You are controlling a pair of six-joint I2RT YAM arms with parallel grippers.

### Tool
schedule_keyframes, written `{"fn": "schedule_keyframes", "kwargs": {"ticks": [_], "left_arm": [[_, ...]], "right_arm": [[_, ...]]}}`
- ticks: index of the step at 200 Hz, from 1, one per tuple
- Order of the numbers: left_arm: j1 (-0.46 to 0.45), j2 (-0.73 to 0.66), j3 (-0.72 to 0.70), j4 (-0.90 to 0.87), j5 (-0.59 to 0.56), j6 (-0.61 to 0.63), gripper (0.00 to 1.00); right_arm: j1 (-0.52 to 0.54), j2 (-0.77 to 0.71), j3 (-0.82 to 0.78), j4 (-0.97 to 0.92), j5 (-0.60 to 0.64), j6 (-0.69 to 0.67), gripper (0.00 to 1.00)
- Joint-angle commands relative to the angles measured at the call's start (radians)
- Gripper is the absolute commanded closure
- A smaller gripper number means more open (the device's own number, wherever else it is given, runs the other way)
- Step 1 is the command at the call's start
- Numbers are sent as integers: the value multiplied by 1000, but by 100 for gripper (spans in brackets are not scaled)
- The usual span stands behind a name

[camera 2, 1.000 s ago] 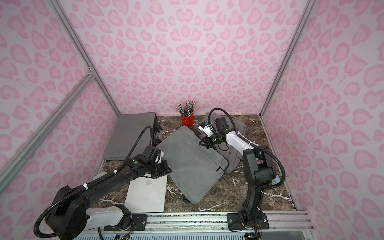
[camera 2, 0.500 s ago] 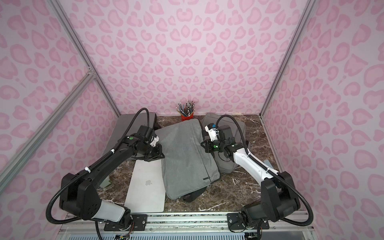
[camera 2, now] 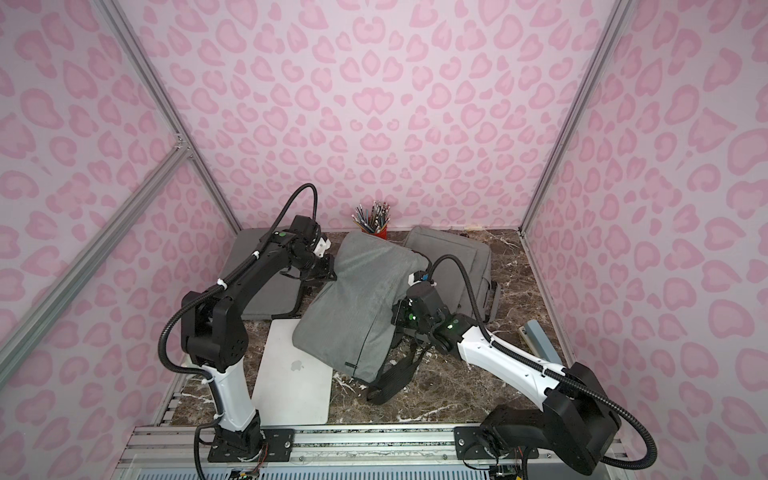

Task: Open the zippered laptop bag and take out the laptop
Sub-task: Adjust the zippered laptop bag.

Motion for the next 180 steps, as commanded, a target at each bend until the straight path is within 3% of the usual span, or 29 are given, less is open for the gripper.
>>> {"fn": "schedule_keyframes", "kwargs": {"ticks": [1, 82, 180], "left_arm": [[-14, 46, 46, 116, 236, -36, 97], [-18, 192, 113, 132, 255, -22, 96], [-11, 142, 49, 127, 239, -7, 94]], "right_arm": [[20, 6, -8, 172, -110, 75, 100], [1, 29, -51, 203, -108, 63, 100], [-209, 97, 55, 131, -260, -148, 100]]}}
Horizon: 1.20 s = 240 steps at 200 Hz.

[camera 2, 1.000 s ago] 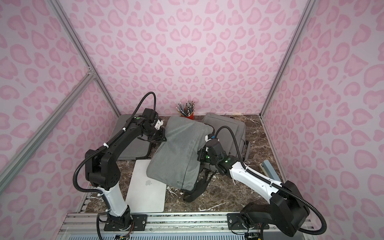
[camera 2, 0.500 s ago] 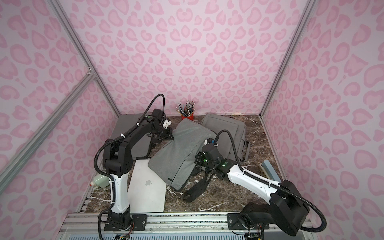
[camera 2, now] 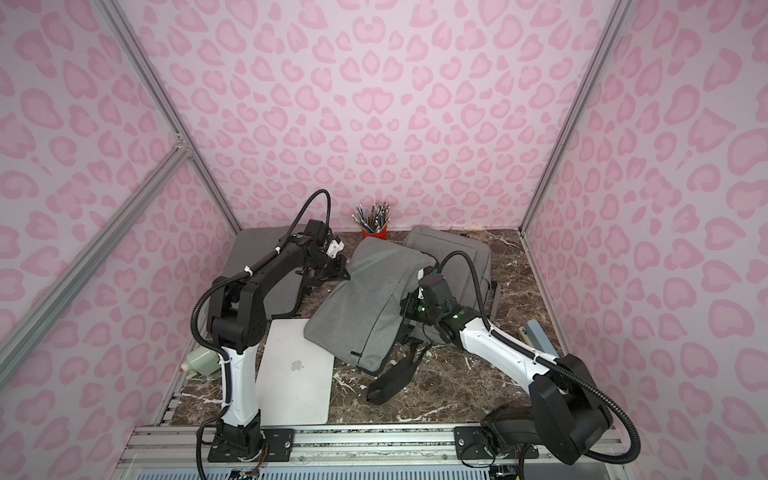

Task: Open the zippered laptop bag and take out the laptop
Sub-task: Adjust the zippered laptop bag.

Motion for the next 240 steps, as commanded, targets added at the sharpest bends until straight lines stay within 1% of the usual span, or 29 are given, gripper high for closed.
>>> {"fn": "schedule_keyframes", "kwargs": {"ticks": [1, 35, 60, 82, 96, 110, 131, 140, 143, 155, 202, 229, 240], "left_arm": [[-9, -20, -7, 19, 139, -19, 94], [-9, 7, 16, 17, 150, -13, 93], [-9, 31, 29, 22, 160, -16, 93], [-8, 33, 20, 23, 153, -15, 90], [-8, 29, 14, 20, 143, -9, 85], [-9, 24, 12, 15, 139, -3, 76], [-9, -3, 5, 7, 131, 13, 67], [-8, -25, -1, 1, 115, 23, 66], [-9, -34, -3, -1, 109, 26, 61], [-9, -70, -13, -14, 76, 42, 57], [-8, -214, -112, -56, -46, 91, 49], [-7, -270, -178, -61, -78, 114, 46], [-7, -281, -196, -65, -98, 123, 42]], "right_arm": [[-30, 24, 39, 100, -109, -79, 100], [-46, 41, 73, 73, -113, -102, 100], [-70, 49, 44, 77, -115, -114, 100], [-104, 60, 18, 89, -132, -132, 100], [-115, 72, 13, 87, -134, -148, 100], [-128, 86, 21, 77, -142, -163, 100], [-144, 104, 31, 58, -143, -185, 100], [-150, 110, 37, 47, -139, -195, 100], [-151, 113, 40, 42, -137, -198, 100], [-156, 122, 48, 30, -136, -209, 100], [-179, 137, 42, 28, -125, -210, 100], [-192, 147, 50, 27, -130, -221, 100], [-194, 151, 56, 25, -131, -225, 100]]}}
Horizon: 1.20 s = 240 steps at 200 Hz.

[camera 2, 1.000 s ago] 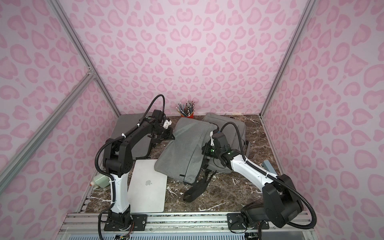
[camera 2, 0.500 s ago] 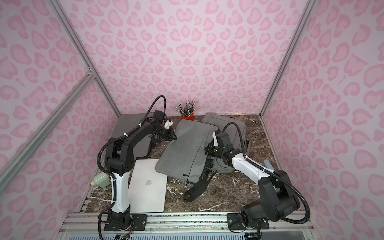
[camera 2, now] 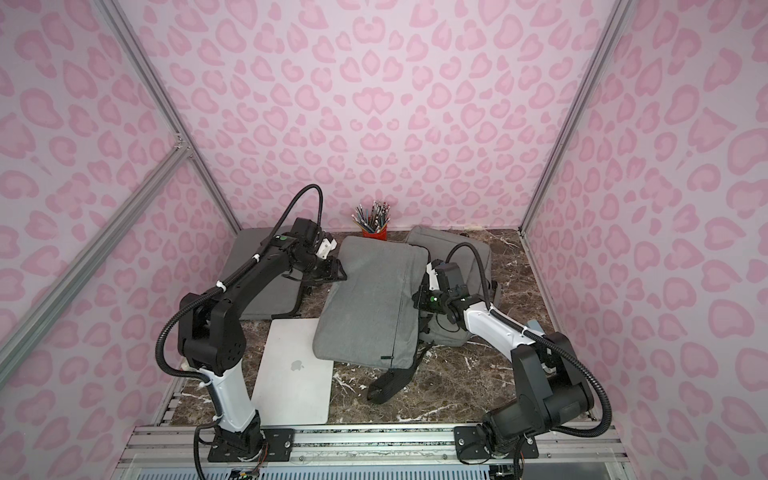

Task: Open the zippered laptop bag and take out the laptop
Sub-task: Adjust the zippered laptop bag.

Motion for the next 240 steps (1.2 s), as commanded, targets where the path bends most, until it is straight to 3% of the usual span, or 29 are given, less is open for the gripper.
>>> {"fn": "schedule_keyframes", "kwargs": {"ticks": [1, 49, 124, 186, 240], "left_arm": [[0, -28, -31, -14, -37, 38, 42], [13, -78, -73, -6, -29, 53, 35], [-101, -388, -360, 103, -31, 267, 28], [-314, -563, -607, 261, -147, 336, 27], [-559, -644, -773, 391, -377, 384, 25]], "right_arm": [[-6, 11, 13, 30, 18, -21, 100], [-24, 22, 22, 21, 0, -39, 100], [-34, 87, 108, -77, -8, -119, 100], [-49, 132, 153, -118, -3, -147, 100], [-60, 169, 171, -137, -8, -166, 100]]}}
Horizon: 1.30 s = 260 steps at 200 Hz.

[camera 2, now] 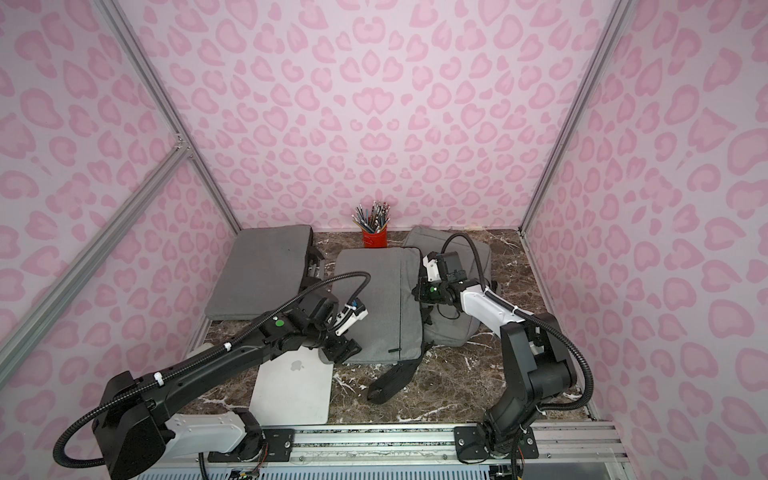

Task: Open the zippered laptop bag and take out the laptop
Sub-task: Adjust the zippered laptop bag, then unzip the zipper on the zippered laptop bag.

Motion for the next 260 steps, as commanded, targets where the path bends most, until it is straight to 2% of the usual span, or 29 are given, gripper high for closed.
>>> {"fn": "schedule_keyframes", "kwargs": {"ticks": [1, 55, 88, 140, 167, 201, 221, 236, 260], "left_arm": [[-63, -20, -45, 102, -132, 42, 25], [-232, 34, -86, 158, -303, 111, 22], [-256, 54, -103, 194, -333, 146, 21], [-268, 115, -111, 257, -517, 193, 22], [-269, 147, -92, 243, -629, 204, 26], [-267, 173, -73, 228, -650, 199, 37], [-268, 169, -53, 195, -640, 187, 54], [-267, 151, -42, 185, -628, 183, 72], [-268, 138, -17, 155, -614, 184, 85]], "right_arm": [[-7, 17, 0, -9, 61, -24, 100], [-9, 37, -13, -7, 57, -26, 100], [-9, 51, -8, -11, 52, -26, 100], [-8, 63, -19, -5, 40, -19, 100], [-8, 65, -22, -11, 38, -24, 100], [-8, 70, -23, -8, 33, -22, 100], [-7, 74, -24, -5, 29, -22, 100], [-6, 76, -25, 1, 23, -22, 100], [-1, 68, -25, 12, 15, -22, 100]]}}
